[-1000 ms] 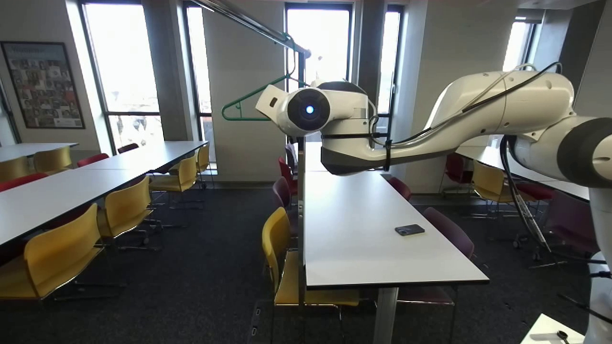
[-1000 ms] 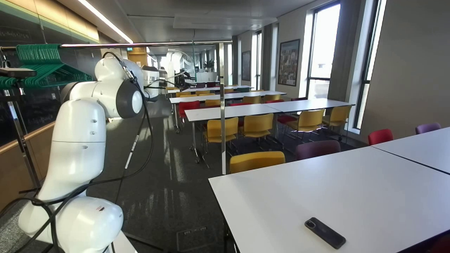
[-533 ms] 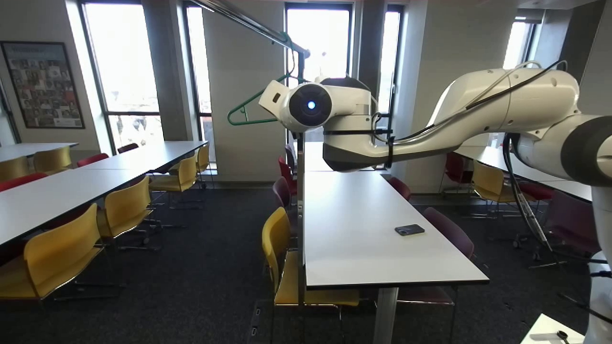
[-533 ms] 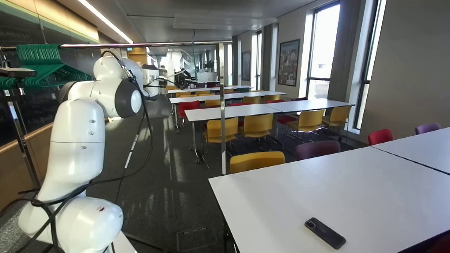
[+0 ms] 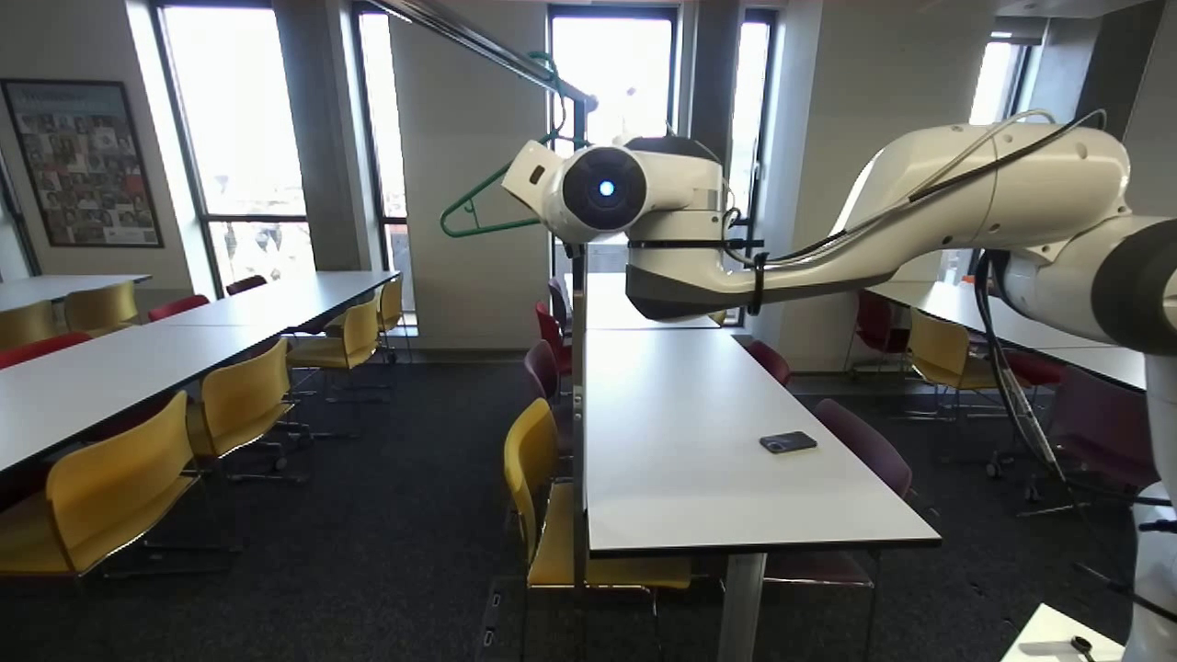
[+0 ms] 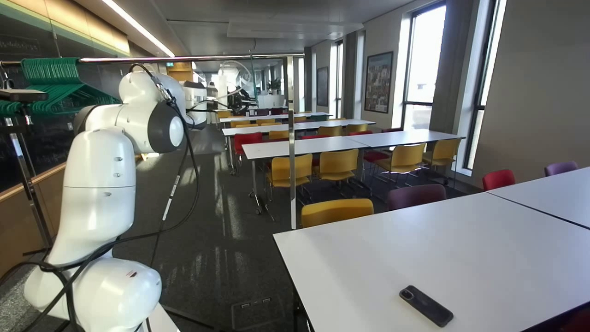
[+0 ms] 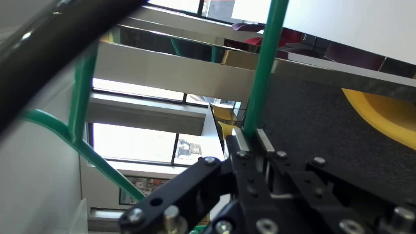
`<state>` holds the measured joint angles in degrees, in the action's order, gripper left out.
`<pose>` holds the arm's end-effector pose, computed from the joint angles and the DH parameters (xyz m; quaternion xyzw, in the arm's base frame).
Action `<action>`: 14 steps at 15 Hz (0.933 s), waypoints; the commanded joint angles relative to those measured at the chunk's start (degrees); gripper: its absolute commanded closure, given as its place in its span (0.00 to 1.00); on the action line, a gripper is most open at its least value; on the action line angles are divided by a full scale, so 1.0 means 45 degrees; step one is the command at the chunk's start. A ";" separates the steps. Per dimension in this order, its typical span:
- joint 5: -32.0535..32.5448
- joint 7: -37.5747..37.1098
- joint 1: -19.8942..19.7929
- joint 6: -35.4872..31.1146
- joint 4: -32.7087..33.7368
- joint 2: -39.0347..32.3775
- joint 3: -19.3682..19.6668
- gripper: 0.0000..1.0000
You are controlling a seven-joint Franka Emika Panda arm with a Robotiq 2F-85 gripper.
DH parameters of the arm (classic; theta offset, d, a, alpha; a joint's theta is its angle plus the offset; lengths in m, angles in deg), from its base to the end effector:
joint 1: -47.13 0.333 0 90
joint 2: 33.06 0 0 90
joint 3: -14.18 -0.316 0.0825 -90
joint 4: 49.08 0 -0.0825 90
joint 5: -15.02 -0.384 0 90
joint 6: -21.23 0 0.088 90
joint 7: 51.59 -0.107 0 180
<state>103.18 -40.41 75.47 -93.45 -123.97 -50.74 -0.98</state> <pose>0.5603 0.4001 0.6677 0.5808 0.4695 0.3187 0.5836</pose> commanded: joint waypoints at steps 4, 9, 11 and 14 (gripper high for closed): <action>-0.0269 -0.0204 -0.0115 -0.0058 -0.0896 0.1621 -0.0046 0.97; -0.1256 0.0407 -0.0367 -0.0110 -0.2375 0.3076 0.0022 0.97; -0.2098 0.0881 -0.0777 -0.0033 -0.3196 0.3646 -0.0306 0.97; -0.3012 0.1391 -0.1056 0.0007 -0.4606 0.4551 -0.0381 0.97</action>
<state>93.01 -36.69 73.21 -93.46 -135.85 -37.14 -1.41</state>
